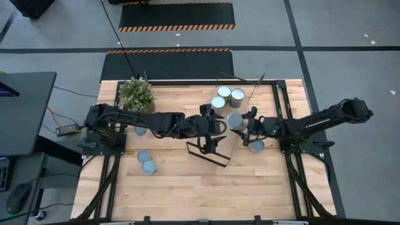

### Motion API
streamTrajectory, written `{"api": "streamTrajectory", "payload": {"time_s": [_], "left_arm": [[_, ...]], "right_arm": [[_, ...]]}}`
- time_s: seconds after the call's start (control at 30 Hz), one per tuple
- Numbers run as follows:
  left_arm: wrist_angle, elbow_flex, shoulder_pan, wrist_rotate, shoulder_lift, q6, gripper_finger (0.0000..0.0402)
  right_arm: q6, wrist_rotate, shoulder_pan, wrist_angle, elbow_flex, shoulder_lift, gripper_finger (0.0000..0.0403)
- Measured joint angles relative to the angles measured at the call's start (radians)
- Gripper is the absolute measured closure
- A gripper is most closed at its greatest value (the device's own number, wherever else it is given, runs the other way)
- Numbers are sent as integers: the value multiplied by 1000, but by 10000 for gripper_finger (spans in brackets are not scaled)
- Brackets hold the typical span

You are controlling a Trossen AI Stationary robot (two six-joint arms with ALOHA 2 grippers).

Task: Pick and place cans onto a shelf
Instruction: Put the canned carrots on the shelf

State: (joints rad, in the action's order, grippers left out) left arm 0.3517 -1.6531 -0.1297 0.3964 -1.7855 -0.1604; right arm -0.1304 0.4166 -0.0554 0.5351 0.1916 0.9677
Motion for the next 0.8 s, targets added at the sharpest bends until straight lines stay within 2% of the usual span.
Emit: {"api": "streamTrajectory", "payload": {"time_s": [0.17, 0.3, 0.57, 0.8], "left_arm": [[-4, 41, 68, 3, 0, 91, 49], [-34, 91, 120, 56, 0, 165, 49], [-151, 110, 145, 67, -36, 159, 49], [-199, 111, 145, 67, -64, 98, 49]], "right_arm": [[-23, -98, 19, 221, -73, 3, 86], [-53, -107, 50, 359, -122, 9, 84], [20, -104, 109, 400, -165, 37, 84], [6, -104, 129, 496, -166, 114, 84]]}}
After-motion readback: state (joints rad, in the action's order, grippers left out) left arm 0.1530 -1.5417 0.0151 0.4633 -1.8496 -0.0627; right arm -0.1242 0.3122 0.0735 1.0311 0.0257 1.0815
